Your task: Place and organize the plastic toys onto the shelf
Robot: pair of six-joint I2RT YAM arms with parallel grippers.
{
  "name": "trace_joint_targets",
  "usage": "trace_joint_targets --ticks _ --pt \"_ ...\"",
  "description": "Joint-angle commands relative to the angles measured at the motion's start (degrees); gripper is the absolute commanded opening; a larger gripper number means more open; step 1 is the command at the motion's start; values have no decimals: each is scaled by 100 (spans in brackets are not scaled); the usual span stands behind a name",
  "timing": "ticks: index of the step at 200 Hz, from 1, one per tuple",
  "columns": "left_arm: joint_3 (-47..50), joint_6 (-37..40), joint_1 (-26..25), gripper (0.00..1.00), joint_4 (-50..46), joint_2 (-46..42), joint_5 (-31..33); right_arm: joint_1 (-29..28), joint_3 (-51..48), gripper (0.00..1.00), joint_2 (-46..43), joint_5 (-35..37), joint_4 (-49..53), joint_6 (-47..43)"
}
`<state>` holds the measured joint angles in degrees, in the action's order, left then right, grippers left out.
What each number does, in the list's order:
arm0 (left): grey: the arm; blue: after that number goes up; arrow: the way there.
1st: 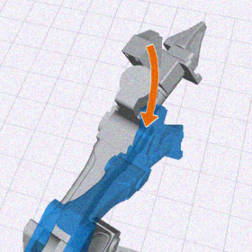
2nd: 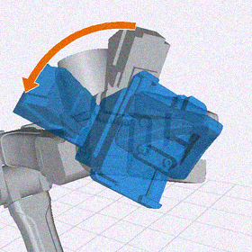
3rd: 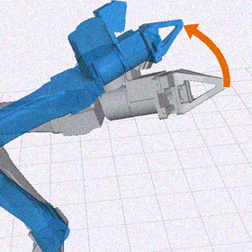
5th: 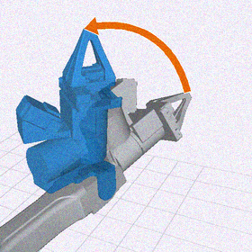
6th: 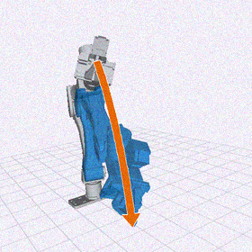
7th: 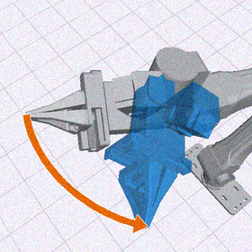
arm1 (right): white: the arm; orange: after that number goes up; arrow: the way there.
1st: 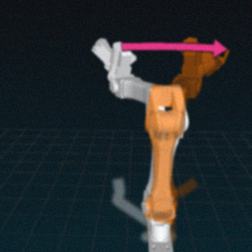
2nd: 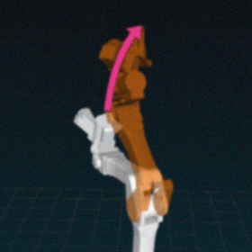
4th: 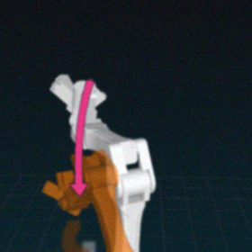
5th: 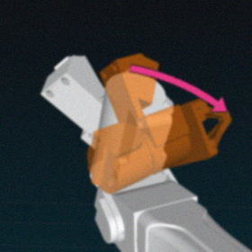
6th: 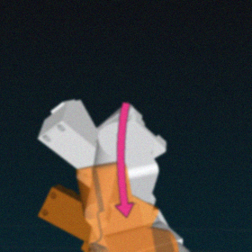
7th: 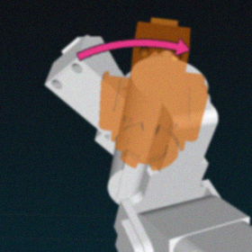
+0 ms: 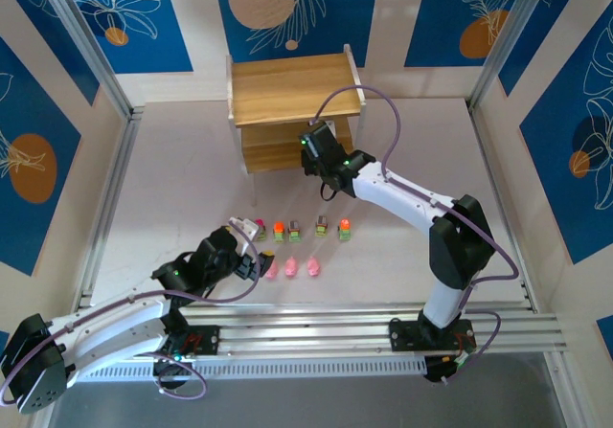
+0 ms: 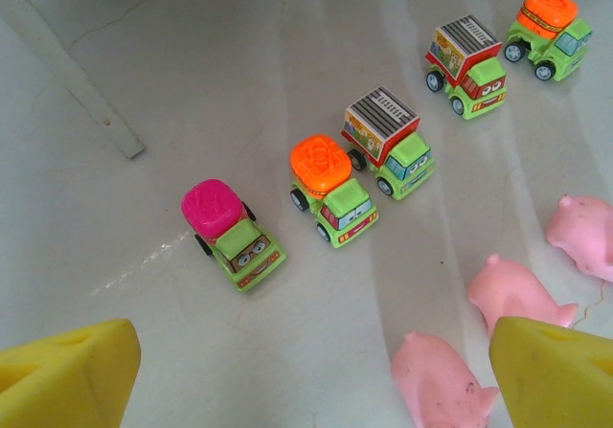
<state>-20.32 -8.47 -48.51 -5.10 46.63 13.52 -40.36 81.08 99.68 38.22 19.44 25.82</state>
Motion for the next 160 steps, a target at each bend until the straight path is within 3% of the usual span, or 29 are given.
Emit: trace_joint_targets --ticks 1,67,160 --pt "-92 83 -53 94 133 -14 -6 19 -97 21 52 307 -505 142" --pt "-93 85 -53 94 134 -12 -24 28 -86 23 212 532 -513 178" --pt "-93 92 -58 94 141 -2 -33 15 -299 35 21 485 -643 124"
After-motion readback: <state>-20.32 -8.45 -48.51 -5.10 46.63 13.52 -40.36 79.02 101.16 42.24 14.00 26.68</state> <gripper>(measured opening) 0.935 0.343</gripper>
